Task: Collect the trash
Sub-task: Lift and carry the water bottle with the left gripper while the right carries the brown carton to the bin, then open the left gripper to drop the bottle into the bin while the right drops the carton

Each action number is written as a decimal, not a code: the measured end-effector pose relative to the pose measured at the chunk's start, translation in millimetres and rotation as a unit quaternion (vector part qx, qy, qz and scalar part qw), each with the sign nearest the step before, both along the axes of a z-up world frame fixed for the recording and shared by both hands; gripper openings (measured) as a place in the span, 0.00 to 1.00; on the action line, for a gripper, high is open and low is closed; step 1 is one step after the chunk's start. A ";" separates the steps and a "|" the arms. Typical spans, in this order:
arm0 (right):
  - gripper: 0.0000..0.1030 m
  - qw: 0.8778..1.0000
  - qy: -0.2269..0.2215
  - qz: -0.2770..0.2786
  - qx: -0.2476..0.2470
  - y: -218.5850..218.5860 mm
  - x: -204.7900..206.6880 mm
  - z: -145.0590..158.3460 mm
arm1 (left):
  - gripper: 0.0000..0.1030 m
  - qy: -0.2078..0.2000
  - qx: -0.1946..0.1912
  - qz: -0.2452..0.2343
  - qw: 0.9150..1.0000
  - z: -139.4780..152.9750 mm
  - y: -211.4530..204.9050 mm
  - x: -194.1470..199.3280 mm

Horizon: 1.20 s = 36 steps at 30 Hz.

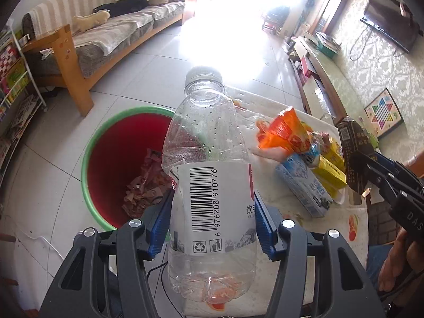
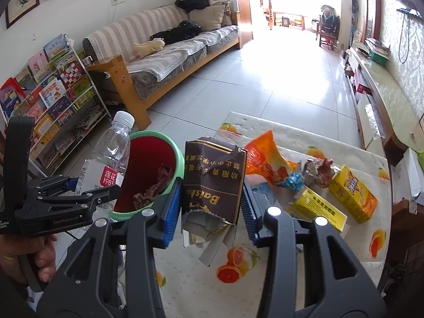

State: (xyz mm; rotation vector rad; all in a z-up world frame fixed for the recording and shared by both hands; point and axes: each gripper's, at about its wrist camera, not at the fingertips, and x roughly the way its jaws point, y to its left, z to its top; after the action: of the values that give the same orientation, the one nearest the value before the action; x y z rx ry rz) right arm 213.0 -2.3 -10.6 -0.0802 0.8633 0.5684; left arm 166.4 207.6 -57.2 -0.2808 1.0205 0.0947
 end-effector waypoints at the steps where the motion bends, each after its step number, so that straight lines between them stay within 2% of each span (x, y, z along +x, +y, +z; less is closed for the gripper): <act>1: 0.40 1.000 -0.001 0.007 0.001 9.1 2.1 1.5 | 0.52 -0.002 -0.001 0.009 1.000 0.3 10.1 1.4; 10: 0.40 0.999 -0.006 0.054 0.003 79.0 17.5 6.3 | 0.54 0.000 -0.029 0.063 0.998 -18.1 75.0 8.3; 11: 0.40 0.998 -0.005 0.059 0.004 86.2 19.3 6.0 | 0.56 -0.001 -0.031 0.069 0.997 -20.2 80.4 7.7; 12: 0.40 0.998 -0.004 0.063 0.005 92.4 20.3 5.3 | 0.64 -0.002 -0.033 0.074 0.997 -21.7 85.1 7.0; 15: 0.40 0.997 -0.001 0.074 0.004 111.4 23.6 2.3 | 0.74 -0.010 -0.036 0.093 0.995 -24.0 96.6 0.5; 17: 0.40 0.997 0.000 0.082 0.002 122.1 24.4 0.0 | 0.78 -0.016 -0.034 0.107 0.994 -24.2 103.8 -5.4; 22: 0.40 0.995 0.007 0.099 -0.002 146.8 25.6 -9.4 | 0.82 -0.027 -0.026 0.139 0.990 -22.6 124.4 -21.9; 27: 0.40 0.993 0.018 0.114 -0.004 171.6 27.6 -21.4 | 0.85 -0.050 -0.045 0.159 0.985 -16.8 139.6 -34.6; 31: 0.41 0.991 0.024 0.129 -0.007 189.7 25.1 -30.2 | 0.86 -0.057 -0.045 0.167 0.983 -14.0 146.7 -39.0; 34: 0.46 0.990 0.032 0.138 -0.014 201.4 24.3 -36.1 | 0.87 -0.058 -0.045 0.172 0.982 -13.3 152.1 -41.9; 35: 0.55 0.989 0.037 0.139 -0.015 203.0 24.4 -37.8 | 0.88 -0.058 -0.044 0.175 0.982 -13.9 154.0 -44.0; 36: 0.68 0.990 0.037 0.138 -0.012 203.0 23.5 -38.2 | 0.89 -0.057 -0.043 0.179 0.981 -14.9 156.2 -45.2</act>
State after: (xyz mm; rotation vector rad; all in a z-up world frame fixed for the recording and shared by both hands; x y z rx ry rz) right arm 236.5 200.7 -48.8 -0.2040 0.9392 0.8241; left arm 121.2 363.7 -72.2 -0.5422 0.8521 0.3558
